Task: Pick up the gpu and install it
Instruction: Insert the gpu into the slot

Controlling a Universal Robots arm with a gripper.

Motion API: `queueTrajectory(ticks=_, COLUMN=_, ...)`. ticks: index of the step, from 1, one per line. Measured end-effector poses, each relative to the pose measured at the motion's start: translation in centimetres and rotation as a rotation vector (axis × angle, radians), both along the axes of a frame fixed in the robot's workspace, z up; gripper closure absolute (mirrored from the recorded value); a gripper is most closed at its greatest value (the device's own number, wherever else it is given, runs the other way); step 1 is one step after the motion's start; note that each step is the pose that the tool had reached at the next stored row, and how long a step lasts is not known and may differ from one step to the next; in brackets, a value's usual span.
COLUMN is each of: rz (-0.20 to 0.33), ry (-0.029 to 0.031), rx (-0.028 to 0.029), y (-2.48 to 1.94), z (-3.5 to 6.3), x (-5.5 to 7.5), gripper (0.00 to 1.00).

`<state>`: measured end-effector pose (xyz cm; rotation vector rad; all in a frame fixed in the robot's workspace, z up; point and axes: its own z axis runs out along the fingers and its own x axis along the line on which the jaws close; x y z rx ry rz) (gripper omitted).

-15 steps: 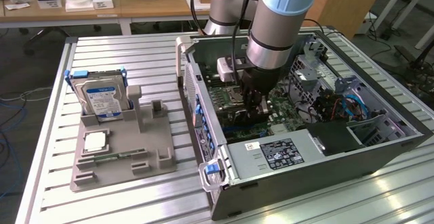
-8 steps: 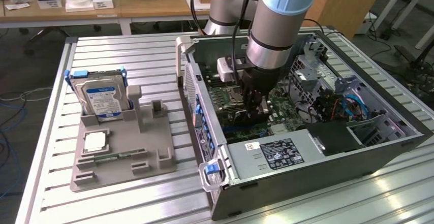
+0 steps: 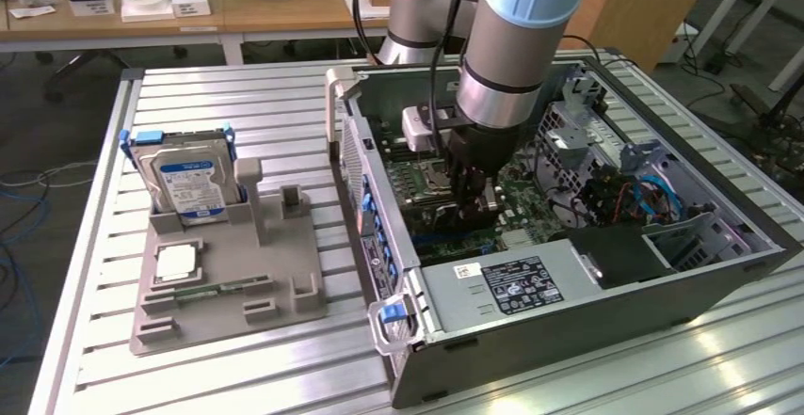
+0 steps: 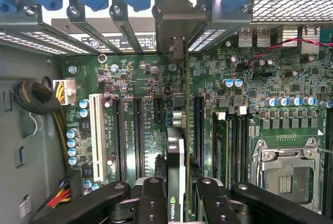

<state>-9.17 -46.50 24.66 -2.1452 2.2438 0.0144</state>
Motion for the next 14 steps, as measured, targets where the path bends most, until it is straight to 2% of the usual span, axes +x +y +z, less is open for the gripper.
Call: queueTrajectory(ticks=14, rz=0.000, ry=0.0001, rx=-0.0003, y=0.00, z=-0.34, x=0.00, gripper=0.73)
